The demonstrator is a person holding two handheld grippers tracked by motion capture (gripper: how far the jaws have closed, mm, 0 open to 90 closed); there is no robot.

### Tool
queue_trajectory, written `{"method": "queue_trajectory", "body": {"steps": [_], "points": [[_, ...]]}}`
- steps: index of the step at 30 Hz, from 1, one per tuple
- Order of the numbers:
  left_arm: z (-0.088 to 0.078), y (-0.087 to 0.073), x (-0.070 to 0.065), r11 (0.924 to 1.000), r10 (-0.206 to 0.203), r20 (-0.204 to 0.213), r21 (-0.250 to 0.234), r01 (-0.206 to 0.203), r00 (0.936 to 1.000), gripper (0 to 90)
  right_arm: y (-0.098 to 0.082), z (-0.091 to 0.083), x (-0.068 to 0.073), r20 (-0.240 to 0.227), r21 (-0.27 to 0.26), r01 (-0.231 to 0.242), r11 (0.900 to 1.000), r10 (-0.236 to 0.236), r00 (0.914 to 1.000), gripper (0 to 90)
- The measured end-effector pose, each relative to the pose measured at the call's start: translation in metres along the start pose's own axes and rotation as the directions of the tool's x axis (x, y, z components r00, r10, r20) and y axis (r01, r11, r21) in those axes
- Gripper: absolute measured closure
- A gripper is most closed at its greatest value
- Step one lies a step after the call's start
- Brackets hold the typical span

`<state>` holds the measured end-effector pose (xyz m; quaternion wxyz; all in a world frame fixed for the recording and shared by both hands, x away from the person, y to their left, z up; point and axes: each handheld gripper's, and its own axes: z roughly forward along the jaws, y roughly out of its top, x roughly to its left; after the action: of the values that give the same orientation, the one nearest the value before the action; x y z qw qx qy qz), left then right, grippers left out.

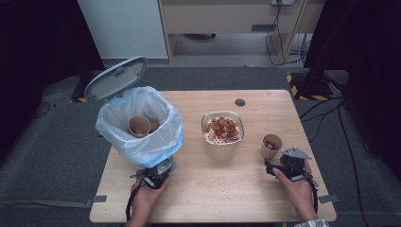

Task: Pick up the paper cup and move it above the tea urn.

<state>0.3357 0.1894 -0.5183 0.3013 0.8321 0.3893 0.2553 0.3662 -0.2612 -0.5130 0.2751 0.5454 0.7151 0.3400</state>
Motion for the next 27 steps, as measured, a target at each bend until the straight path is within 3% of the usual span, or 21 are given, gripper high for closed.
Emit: {"method": "queue_trajectory", "body": {"steps": [8, 13, 24, 27], "points": [[0.000, 0.000, 0.000, 1.0000, 0.007, -0.004, 0.003, -0.007, 1.0000, 89.0, 0.009, 0.017, -0.001, -0.028, -0.019, 0.009, 1.000, -0.010, 0.9996, 9.4], [0.000, 0.000, -0.001, 1.0000, 0.007, -0.004, 0.003, -0.007, 1.0000, 89.1, 0.016, 0.024, -0.003, -0.042, -0.059, 0.002, 0.998, -0.004, 0.9991, 9.4], [0.000, 0.000, -0.001, 1.0000, 0.008, -0.006, 0.004, -0.008, 0.9999, 89.1, 0.019, 0.035, -0.004, -0.040, -0.070, 0.002, 0.998, -0.004, 0.9992, 21.7], [0.000, 0.000, -0.001, 1.0000, 0.008, -0.006, 0.003, -0.008, 0.9999, 89.1, 0.019, 0.036, -0.003, -0.045, -0.077, 0.023, 0.997, -0.027, 0.9986, 26.1]]}}
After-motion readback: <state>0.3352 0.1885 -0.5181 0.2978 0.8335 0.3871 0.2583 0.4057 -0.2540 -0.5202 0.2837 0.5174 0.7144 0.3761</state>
